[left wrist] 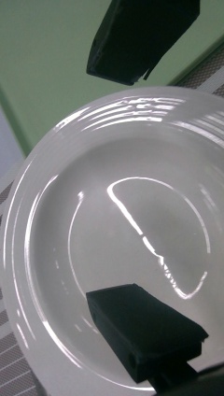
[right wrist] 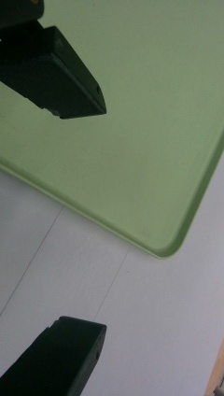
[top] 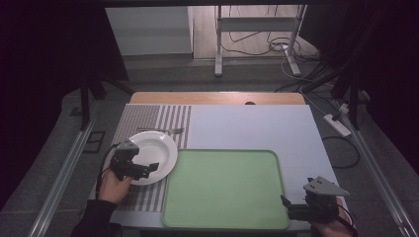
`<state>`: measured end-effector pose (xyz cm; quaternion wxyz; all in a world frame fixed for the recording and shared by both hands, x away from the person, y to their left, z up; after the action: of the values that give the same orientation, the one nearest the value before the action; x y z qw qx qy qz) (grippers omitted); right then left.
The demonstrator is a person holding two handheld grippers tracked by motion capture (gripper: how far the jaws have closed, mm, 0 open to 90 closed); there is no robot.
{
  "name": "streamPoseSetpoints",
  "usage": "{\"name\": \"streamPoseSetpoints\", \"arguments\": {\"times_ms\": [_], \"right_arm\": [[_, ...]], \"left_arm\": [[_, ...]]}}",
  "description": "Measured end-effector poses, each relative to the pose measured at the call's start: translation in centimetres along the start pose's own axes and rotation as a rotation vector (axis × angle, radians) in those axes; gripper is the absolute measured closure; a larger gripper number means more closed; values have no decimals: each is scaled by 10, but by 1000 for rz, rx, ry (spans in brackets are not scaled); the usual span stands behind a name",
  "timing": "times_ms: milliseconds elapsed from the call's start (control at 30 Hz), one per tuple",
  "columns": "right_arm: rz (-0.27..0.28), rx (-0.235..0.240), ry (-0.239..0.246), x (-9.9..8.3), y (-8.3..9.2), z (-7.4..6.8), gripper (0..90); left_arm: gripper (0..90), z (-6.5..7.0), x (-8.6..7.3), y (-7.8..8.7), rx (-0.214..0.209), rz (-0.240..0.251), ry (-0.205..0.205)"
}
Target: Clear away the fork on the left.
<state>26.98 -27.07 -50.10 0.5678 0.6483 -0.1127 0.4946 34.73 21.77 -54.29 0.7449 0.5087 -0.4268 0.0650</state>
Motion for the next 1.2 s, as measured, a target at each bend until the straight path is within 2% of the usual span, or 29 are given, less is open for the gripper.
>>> {"name": "streamPoseSetpoints", "arguments": {"times_ms": [200,500,800,1067,1200], "right_arm": [[-3,2,2,0,0,0,0],[-5,4,4,0,0,0,0],[-7,4,4,0,-1,0,0],[-7,4,5,0,-1,0,0],[-6,2,4,0,-1,0,0]], "left_arm": [[0,-8,14,-13,-4,-3,-3],[0,-19,25,-25,3,-17,-9],[0,-31,39,-38,13,-26,25],[0,-40,51,-51,26,-58,22],[0,-42,56,-58,16,-72,20]]}}
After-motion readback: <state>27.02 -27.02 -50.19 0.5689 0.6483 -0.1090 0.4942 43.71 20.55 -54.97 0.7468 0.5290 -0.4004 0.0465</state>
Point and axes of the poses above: each handheld gripper's, and its own axes: y roughly backward along the jaws, x roughly out of its top, z roughly to its right, the point moved 7 cm from there along -y, roughly forward along the jaws, and after that the axes turned 1 degree about -y, right-handed, at the moved point
